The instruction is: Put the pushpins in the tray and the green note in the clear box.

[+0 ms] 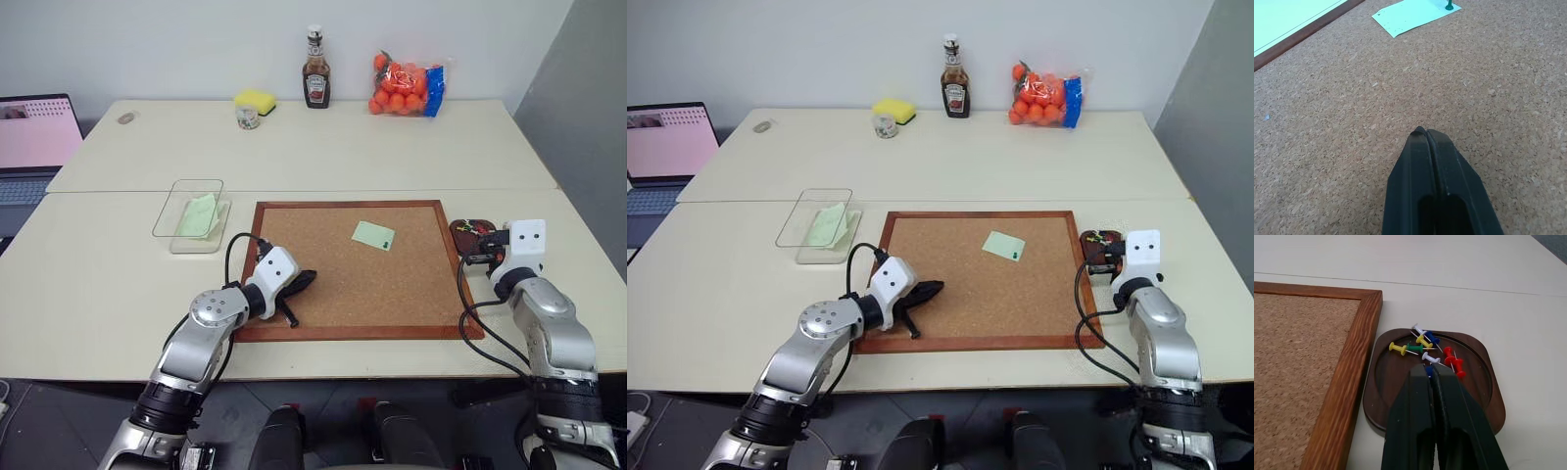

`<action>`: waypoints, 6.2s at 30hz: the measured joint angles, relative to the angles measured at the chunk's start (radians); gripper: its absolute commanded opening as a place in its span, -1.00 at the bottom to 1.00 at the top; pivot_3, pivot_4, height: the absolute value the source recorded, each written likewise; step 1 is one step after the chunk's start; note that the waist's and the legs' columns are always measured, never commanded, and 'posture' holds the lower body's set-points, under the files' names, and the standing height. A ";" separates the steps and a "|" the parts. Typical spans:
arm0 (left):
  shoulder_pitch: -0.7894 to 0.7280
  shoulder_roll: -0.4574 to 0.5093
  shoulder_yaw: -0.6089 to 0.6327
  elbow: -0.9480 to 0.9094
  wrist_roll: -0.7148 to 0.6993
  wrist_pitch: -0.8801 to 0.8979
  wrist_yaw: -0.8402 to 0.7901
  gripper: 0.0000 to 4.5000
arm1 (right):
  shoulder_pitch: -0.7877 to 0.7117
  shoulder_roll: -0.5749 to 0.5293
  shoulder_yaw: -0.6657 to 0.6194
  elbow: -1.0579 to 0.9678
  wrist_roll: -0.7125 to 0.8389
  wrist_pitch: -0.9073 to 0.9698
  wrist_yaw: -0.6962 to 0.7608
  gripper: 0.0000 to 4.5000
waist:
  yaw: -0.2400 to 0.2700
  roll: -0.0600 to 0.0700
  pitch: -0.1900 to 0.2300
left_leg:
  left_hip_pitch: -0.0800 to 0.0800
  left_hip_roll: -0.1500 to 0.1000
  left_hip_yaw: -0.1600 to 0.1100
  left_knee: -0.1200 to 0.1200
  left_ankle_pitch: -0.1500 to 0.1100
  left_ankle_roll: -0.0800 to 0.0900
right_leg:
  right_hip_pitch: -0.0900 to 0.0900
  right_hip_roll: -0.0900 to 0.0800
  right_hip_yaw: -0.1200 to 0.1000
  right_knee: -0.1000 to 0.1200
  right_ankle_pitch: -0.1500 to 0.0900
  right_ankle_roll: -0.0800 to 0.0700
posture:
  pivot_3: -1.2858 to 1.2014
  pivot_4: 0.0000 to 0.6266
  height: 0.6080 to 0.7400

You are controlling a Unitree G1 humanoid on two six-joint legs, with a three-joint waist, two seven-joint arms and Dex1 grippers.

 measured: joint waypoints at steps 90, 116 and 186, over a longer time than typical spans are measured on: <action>-0.004 0.008 0.002 0.012 0.008 -0.021 -0.020 -1.00 | -0.099 0.245 0.331 -0.038 -0.091 -0.176 0.052 -0.99 | -0.001 0.000 -0.003 | 0.000 0.001 0.000 0.000 0.000 0.001 | -0.001 0.000 0.000 0.000 0.000 0.000 | 0.03 -0.52 1.00; -0.160 -0.048 0.078 0.130 -0.030 -0.136 -0.019 0.42 | -0.122 0.256 0.331 -0.159 -0.058 -0.044 0.049 -1.00 | 0.000 -0.003 -0.003 | -0.002 0.001 0.000 0.000 0.000 0.001 | -0.002 0.000 -0.001 0.000 0.000 0.000 | 0.03 -0.52 1.00; -0.537 -0.164 -0.098 0.766 0.366 -0.809 0.149 -1.00 | -0.269 0.422 0.140 -0.357 0.216 0.354 -0.166 -1.00 | -0.002 -0.005 -0.001 | -0.004 0.000 -0.002 0.000 0.000 0.001 | -0.002 0.001 -0.002 0.000 0.000 0.000 | 0.03 -0.52 1.00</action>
